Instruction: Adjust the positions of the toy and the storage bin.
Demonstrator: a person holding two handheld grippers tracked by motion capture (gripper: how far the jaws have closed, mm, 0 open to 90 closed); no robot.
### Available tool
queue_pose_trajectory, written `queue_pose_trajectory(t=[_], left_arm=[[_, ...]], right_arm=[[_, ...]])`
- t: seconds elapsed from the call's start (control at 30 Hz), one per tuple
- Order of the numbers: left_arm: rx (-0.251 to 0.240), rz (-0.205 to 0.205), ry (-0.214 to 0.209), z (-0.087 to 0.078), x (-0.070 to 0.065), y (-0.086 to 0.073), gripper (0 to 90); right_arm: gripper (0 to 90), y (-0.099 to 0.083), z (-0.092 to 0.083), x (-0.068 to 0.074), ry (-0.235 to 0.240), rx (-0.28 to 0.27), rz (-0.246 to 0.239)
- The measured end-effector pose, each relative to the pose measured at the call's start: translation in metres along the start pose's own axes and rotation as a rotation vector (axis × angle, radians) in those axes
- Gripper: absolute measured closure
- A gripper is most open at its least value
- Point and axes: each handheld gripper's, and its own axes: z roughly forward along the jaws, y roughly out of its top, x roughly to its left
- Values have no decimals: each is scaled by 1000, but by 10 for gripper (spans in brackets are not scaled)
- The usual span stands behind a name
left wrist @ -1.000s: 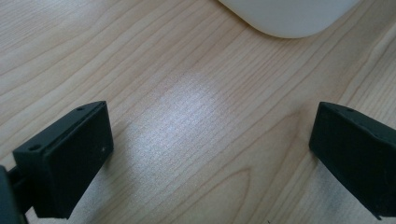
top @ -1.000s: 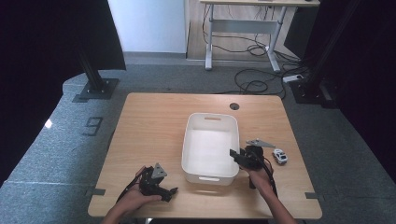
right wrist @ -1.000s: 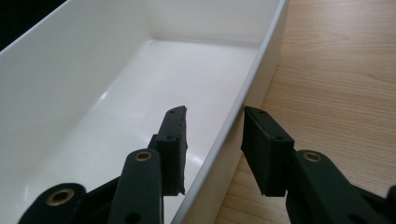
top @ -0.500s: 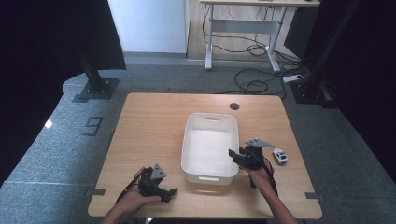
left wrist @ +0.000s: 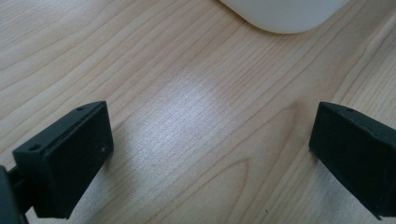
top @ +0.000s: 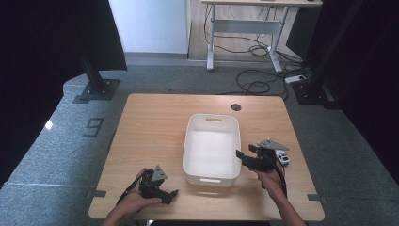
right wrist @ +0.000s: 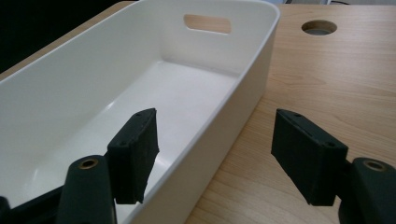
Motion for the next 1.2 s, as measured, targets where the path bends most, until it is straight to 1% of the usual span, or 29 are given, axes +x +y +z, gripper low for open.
queue_pose_trajectory(t=[0.03, 0.1, 0.13, 0.2, 0.43, 0.5, 0.63, 0.87, 0.9, 1.2], left_arm=[[0, 0, 0, 0, 0, 0, 0], [0, 0, 0, 0, 0, 0, 0], [0, 0, 0, 0, 0, 0, 0], [0, 1, 0, 0, 0, 0, 0], [1, 2, -1, 0, 0, 0, 0], [1, 2, -1, 0, 0, 0, 0], [1, 2, -1, 0, 0, 0, 0], [1, 1, -1, 0, 0, 0, 0], [1, 2, -1, 0, 0, 0, 0], [1, 2, -1, 0, 0, 0, 0]], right_arm=[[294, 0, -5, -2, 1, 2, -4], [292, 0, -7, -3, 5, 2, -7], [289, -1, -13, -6, 6, 3, -11], [288, -2, -17, -8, 5, 2, -15], [284, -4, -27, -14, -10, 11, -32], [284, -6, -31, -17, -18, 20, -49], [281, -9, -34, -21, -38, 34, -66], [280, -12, -38, -28, -58, 49, -73], [279, -13, -39, -32, -67, 58, -75], [278, -18, -43, -48, -107, 86, -72]])
